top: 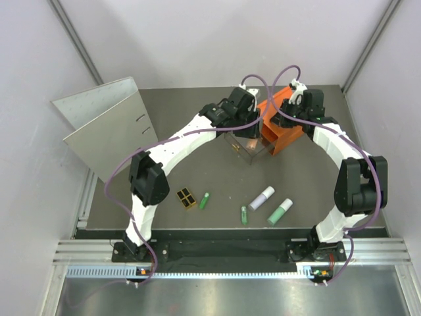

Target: Organize the makeup

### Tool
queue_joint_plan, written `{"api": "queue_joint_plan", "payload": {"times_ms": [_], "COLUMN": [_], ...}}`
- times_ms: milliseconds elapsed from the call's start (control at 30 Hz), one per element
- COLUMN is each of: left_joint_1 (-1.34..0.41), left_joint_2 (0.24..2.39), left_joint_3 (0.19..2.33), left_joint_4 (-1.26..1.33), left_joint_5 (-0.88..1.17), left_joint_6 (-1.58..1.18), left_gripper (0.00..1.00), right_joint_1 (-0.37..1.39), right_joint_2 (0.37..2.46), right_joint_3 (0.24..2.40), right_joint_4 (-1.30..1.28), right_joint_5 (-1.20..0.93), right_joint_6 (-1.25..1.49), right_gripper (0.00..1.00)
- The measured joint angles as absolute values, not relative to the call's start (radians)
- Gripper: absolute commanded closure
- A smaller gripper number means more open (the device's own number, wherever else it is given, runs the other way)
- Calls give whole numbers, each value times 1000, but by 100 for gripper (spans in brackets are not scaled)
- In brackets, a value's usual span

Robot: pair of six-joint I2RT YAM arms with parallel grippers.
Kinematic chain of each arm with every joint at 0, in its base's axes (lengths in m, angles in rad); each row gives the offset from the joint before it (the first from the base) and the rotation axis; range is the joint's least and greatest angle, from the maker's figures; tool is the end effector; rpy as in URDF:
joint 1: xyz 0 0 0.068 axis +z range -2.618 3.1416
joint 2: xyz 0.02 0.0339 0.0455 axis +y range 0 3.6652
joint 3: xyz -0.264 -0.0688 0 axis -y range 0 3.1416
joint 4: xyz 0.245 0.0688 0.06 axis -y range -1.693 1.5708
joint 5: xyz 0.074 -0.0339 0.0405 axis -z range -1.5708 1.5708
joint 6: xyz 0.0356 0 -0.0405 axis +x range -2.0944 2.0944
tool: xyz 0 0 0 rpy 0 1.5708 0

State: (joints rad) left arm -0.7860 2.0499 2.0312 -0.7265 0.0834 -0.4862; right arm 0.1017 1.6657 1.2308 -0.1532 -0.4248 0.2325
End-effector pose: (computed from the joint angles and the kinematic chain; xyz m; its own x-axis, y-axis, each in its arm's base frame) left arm 0.3288 -0.3334 0.3289 -0.7734 0.1154 -0.6234 0.4377 0.8085 -0.3934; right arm 0.3776 0.0533 0.2685 -0.6370 0.1460 -0.7569 -0.2948 0.8611 0.4142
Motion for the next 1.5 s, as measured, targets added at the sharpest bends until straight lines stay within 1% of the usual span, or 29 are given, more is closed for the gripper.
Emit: {"api": "queue_joint_plan", "payload": {"times_ms": [333, 600, 733, 800, 833, 900, 967, 1167, 1500], "left_joint_1": [-786, -785, -781, -780, -779, -777, -772, -762, -743], "left_joint_2": [2110, 2114, 2117, 2118, 2119, 2121, 2135, 2191, 2191], "left_joint_3": [2031, 1990, 1971, 1971, 1971, 1972, 1988, 2048, 2074], "left_joint_4": [-630, -616, -623, -622, -622, -623, -636, -651, -647], "left_joint_5": [112, 18, 3, 1, 1, 1, 1, 2, 14], "left_joint_6": [-599, -690, -735, -751, -759, -770, -778, -788, -776], "left_gripper": [100, 100, 100, 84, 69, 60, 55, 47, 43], "right_joint_1": [102, 102, 102, 102, 102, 102, 102, 102, 102], "right_joint_2": [1666, 1667, 1672, 1673, 1674, 1675, 1676, 1678, 1679], "right_joint_3": [1230, 1230, 1231, 1231, 1231, 1231, 1231, 1231, 1231], "right_joint_4": [-153, -152, -143, -142, -141, -140, -137, -135, -133], "right_joint_5": [-425, -427, -438, -440, -440, -442, -445, -448, -451], "right_joint_6": [232, 232, 232, 232, 232, 232, 232, 232, 233], "right_gripper": [100, 100, 99, 99, 99, 98, 98, 98, 98]}}
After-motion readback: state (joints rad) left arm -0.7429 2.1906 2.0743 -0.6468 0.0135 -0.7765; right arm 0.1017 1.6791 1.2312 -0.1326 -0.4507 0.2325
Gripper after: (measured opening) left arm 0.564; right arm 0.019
